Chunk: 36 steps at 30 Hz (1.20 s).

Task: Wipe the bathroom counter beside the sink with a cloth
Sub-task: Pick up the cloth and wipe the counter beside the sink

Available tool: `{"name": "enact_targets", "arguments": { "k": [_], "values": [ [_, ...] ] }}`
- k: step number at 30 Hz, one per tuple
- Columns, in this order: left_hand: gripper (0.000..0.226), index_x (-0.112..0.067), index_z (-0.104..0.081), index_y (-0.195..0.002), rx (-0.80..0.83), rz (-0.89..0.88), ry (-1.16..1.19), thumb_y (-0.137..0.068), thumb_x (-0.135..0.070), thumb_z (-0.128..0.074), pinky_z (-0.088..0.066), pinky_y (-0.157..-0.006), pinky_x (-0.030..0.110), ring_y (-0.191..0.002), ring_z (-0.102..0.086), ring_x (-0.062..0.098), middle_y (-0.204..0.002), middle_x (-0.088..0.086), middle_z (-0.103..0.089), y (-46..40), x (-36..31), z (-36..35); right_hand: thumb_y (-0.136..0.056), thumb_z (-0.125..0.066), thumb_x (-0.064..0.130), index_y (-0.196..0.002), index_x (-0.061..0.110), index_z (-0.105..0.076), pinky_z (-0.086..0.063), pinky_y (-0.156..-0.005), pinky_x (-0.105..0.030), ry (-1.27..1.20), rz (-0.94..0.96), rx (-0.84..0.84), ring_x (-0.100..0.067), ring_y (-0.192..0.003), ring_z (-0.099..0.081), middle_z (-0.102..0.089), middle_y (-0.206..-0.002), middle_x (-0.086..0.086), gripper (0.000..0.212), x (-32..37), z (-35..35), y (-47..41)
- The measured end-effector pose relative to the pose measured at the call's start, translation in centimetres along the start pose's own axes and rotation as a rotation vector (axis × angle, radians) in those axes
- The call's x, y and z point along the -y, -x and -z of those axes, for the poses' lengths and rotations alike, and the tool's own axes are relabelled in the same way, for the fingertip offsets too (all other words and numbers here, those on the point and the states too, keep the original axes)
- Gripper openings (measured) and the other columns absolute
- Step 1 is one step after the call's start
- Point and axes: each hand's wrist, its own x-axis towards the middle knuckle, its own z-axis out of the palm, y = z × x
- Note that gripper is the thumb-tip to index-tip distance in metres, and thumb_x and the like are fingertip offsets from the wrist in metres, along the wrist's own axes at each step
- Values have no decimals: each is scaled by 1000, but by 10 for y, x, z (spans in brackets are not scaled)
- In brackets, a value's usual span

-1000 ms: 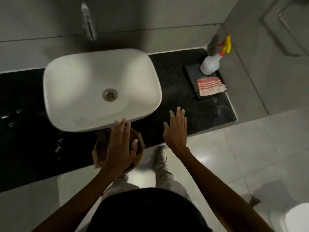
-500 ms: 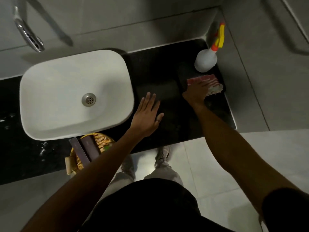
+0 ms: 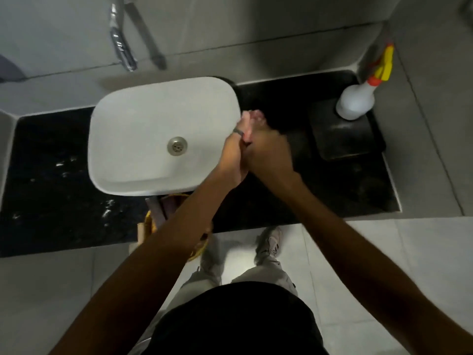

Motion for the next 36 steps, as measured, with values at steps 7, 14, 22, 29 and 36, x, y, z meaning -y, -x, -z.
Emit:
{"name": "enact_targets", "arguments": {
  "k": [7, 14, 22, 29, 36],
  "values": [
    [40, -2, -61, -137, -167, -117, 119, -101, -18, -58, -56, -101, 57, -110, -71, 37, -130, 24, -70, 60, -103, 184, -93, -72, 35, -146, 13, -52, -33, -109, -9, -408, 3, -34, -5, -125, -54, -60, -146, -7, 61, 121, -58, 5],
    [38, -11, -68, -132, -87, -126, 27, -96, -17, -60, -58, -100, 48, -122, -69, 33, -131, 19, -71, 128, -136, 400, -94, -73, 23, -112, 8, -74, -64, -85, -29, -775, -126, 538, -17, -93, -79, -81, -101, -6, 23, 254, -181, 21],
    [35, -1, -61, -132, -298, 228, -322, -97, -2, -59, -55, -100, 51, -112, -64, 36, -126, 22, -68, 141, -39, 531, -98, -62, 26, -128, -1, -66, -55, -103, -43, -231, -525, 510, -36, -118, -67, -70, -127, -20, 40, 280, -341, 103],
    [43, -15, -54, -142, -451, -190, -1137, -101, -27, -57, -43, -108, 35, -137, -52, 27, -146, 10, -56, 134, -18, 581, -91, -57, 26, -144, -2, -40, -40, -116, -56, 31, -469, 159, -44, -136, -47, -49, -144, -24, 62, 290, -385, 145],
    [77, -2, -6, -163, -616, -57, -1538, -106, -49, -29, -1, -131, 47, -161, 1, 35, -173, 19, -3, 92, -14, 658, -101, -35, 61, -162, -7, 0, -1, -131, -57, 178, -585, 97, -44, -161, 4, 5, -171, -30, 98, 292, -465, 130]
  ]
}}
